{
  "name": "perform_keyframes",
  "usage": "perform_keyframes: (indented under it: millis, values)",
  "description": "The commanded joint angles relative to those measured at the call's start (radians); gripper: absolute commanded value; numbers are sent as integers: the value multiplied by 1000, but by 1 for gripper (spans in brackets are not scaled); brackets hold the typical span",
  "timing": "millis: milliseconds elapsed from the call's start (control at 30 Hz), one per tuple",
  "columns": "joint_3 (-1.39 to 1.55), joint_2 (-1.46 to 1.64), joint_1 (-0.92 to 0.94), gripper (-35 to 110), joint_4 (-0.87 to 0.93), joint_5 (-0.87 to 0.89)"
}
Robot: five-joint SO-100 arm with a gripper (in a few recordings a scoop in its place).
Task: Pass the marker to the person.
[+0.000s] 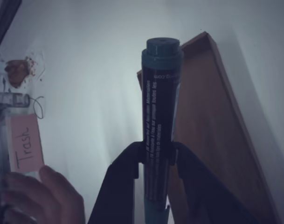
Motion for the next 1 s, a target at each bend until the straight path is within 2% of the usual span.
perform_keyframes:
  millis: [0,200,433,567,733,967]
  values:
    - [-95,2,-55,-5,-100,-11]
    - [-209,-32,-124,-5,-204,14]
    - [-215,-46,-146,-5,-503,-9]
    - [-183,-48,-147,-5,-611,81]
    - [-144,-26,-135,-5,-571,394]
    - [-141,-51,-196,-5,-285,744]
